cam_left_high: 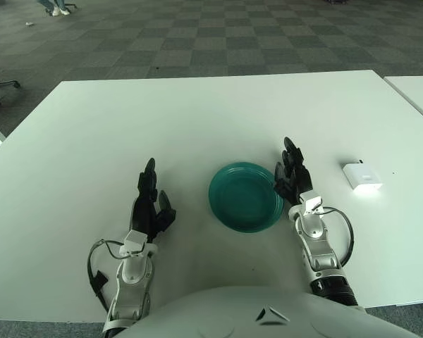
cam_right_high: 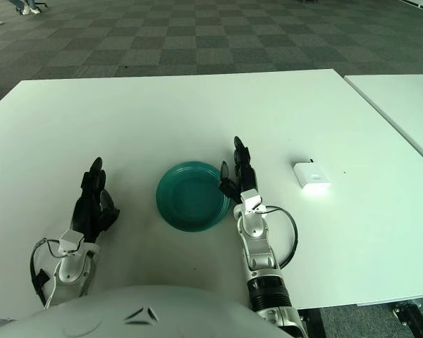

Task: Put the charger into the plate.

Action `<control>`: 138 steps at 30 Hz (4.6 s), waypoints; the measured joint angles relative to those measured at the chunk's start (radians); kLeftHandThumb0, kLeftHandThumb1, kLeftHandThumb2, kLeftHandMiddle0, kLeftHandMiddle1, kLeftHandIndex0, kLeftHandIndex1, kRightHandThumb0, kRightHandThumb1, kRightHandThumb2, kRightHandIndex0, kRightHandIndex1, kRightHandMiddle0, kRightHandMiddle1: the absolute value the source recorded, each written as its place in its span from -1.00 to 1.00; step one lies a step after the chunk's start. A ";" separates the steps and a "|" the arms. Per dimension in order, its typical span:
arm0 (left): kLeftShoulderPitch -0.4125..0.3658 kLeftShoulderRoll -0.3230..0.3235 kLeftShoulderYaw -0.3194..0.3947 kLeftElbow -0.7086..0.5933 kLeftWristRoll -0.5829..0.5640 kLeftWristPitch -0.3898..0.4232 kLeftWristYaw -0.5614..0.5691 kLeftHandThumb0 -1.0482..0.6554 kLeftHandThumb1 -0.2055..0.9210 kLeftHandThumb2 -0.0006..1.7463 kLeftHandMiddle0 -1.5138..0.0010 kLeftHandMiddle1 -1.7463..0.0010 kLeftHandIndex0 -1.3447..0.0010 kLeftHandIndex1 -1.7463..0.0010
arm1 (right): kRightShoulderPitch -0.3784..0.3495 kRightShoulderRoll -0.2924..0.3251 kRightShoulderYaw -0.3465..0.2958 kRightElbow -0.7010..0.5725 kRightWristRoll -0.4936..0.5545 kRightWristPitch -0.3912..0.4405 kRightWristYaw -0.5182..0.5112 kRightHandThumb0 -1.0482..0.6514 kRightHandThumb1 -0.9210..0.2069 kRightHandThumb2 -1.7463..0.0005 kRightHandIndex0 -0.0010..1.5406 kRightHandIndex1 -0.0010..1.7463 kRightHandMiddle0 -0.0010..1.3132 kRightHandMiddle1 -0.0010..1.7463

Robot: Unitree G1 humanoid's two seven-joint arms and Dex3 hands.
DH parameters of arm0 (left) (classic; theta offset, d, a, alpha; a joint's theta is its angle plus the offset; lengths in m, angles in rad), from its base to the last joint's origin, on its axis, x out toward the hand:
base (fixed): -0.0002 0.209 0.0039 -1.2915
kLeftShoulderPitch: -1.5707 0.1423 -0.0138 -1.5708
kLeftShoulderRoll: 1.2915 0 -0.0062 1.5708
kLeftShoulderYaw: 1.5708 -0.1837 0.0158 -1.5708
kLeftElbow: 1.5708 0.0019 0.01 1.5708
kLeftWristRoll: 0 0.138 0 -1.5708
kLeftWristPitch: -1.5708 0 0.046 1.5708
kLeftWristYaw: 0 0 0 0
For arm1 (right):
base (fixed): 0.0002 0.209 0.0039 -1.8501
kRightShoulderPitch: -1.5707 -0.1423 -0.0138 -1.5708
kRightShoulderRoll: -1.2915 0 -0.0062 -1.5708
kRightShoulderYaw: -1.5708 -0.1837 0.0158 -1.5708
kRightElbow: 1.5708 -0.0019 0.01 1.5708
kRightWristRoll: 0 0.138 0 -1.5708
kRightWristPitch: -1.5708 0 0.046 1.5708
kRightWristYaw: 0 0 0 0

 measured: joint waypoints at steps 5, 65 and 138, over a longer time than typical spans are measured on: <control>-0.001 -0.001 -0.005 -0.001 -0.004 0.000 -0.011 -0.77 1.00 0.15 0.86 0.99 1.00 0.61 | 0.036 -0.046 0.013 -0.054 -0.064 0.007 0.003 -0.73 -1.00 0.05 -0.86 -0.98 -1.00 -0.66; -0.159 0.033 0.035 0.161 -0.078 -0.010 -0.101 -0.71 1.00 0.07 0.69 0.99 1.00 0.24 | -0.194 -0.893 0.023 0.031 -0.969 -0.082 -0.302 -0.90 -1.00 -0.03 -0.62 -0.99 -1.00 -0.30; -0.209 0.094 0.102 0.241 -0.193 -0.001 -0.223 -0.70 1.00 0.15 0.67 0.99 1.00 0.29 | -0.446 -0.810 0.248 0.654 -0.758 -0.035 -0.250 -0.90 -1.00 0.17 -0.64 -0.99 -1.00 -0.48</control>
